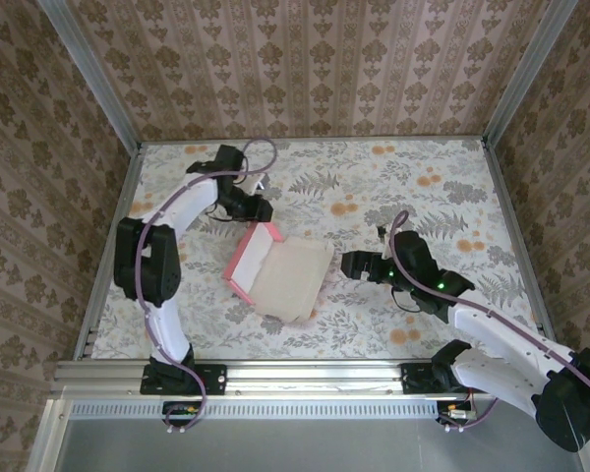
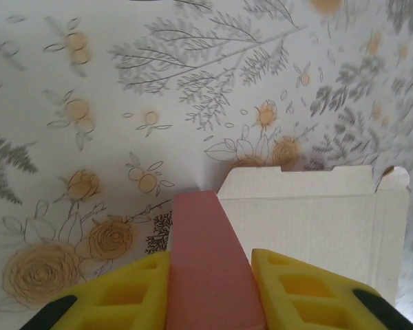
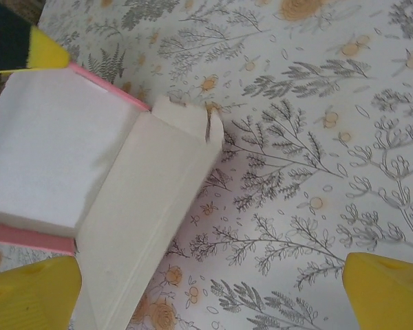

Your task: Fold the paper box

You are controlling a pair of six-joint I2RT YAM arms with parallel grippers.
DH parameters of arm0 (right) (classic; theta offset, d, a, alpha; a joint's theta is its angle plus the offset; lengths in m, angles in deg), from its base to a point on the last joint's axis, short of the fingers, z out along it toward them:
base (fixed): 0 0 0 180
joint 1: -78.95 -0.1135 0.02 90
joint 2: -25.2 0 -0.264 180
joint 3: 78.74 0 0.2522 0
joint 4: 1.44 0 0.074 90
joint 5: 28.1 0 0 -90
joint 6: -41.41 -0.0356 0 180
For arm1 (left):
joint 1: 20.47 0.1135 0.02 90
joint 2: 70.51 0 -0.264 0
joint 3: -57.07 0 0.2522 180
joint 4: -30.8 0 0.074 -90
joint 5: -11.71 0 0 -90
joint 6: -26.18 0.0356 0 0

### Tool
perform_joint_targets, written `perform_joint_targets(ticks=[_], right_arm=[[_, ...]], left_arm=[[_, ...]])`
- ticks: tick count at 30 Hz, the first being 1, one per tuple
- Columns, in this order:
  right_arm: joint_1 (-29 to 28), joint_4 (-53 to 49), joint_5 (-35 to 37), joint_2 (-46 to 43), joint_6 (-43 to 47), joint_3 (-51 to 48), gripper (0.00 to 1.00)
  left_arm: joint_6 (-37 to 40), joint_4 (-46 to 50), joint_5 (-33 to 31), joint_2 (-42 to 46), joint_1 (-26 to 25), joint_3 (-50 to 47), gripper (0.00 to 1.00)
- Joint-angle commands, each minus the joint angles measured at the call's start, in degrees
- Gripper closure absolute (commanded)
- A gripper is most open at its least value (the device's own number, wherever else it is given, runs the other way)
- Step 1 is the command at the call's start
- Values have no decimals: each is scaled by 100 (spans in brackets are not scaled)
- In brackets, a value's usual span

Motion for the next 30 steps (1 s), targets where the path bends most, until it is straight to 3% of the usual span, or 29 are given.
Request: perform_joint_targets(ticks=[1,4,9,14,18,25,30], right_arm=[[130,-384,-385,-207,-214,236,6],[277,-578,-700,-311,-145,358,7],[398,-1129,-1279,-158,319,792,7],[568,-1590,-1587,150,625,1310,15],[632,-1888,-1554,542,845,1682,24],[653,-2451,-1028,1242,1353,2278,35],[647,-2512,-1045,1626,1627,2486,42]], left_arm=[[-1821,-1922,1154,541,204,-963,70],[-2841,-3462,1306,892,284,-1932,70],[-3950,-5187,893,1177,194,-2982,70],[-4960,-7109,538,1068,-109,-3949,70],[-5234,-7749,511,917,-169,-4252,70],[-5064,-7663,480,953,-120,-4361,69],[-5055,-7742,465,924,-95,-4433,68]])
